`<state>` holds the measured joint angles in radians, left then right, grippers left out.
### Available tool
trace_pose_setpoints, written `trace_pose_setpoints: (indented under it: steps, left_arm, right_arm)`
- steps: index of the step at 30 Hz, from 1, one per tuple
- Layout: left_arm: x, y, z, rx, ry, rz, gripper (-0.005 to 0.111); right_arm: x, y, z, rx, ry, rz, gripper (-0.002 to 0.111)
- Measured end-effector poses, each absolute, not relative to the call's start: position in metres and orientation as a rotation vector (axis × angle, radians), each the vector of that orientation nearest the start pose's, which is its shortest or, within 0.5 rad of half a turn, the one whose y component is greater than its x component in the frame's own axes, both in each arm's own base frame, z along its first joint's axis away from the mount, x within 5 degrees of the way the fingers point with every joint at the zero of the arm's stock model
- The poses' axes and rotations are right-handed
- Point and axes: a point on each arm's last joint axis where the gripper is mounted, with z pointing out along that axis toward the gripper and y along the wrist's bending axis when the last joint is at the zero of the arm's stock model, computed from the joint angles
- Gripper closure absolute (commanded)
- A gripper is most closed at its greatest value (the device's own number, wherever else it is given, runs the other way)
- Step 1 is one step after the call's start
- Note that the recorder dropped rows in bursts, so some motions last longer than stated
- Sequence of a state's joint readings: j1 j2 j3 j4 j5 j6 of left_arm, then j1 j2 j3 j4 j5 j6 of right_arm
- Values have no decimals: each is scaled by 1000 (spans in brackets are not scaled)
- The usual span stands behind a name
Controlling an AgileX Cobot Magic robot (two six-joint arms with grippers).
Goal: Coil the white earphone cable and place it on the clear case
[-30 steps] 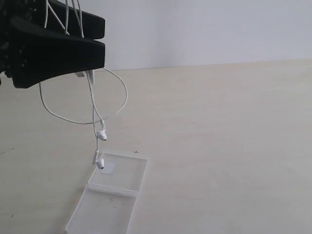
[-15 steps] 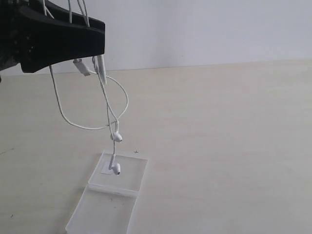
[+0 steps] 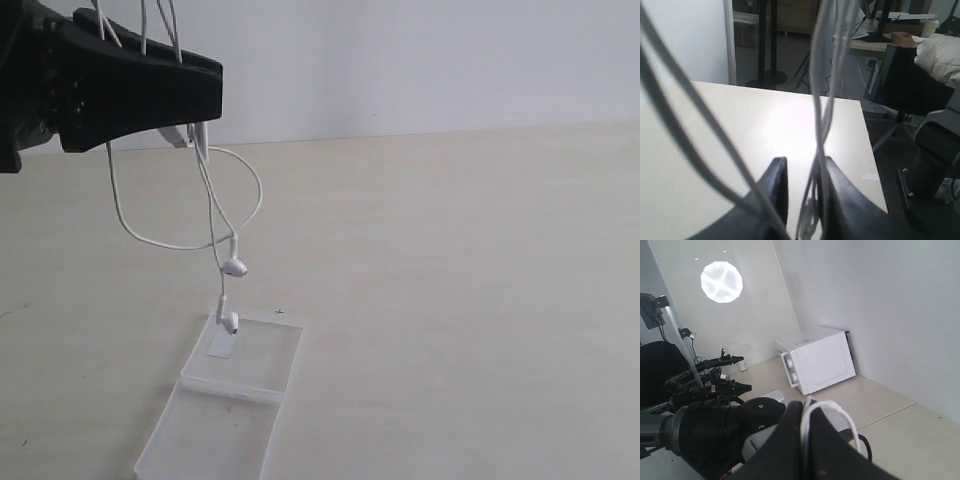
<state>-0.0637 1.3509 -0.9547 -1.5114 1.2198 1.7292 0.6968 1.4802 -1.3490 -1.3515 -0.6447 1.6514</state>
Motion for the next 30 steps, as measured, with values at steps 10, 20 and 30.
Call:
trace_pose_setpoints:
  steps: [10,20,30]
  left_arm:
    - [243,-101,334,1059,1573,-1039,107]
    - [246,-79,334,994,1655,-984,107]
    - [238,-57,345,925,1691,-895,107]
  right_arm:
    - [228,257,420,-822,1476,1208,108]
    - [231,245,421,-738,1604,1083,108]
    - [231,242,396,-708,1703,1067,108]
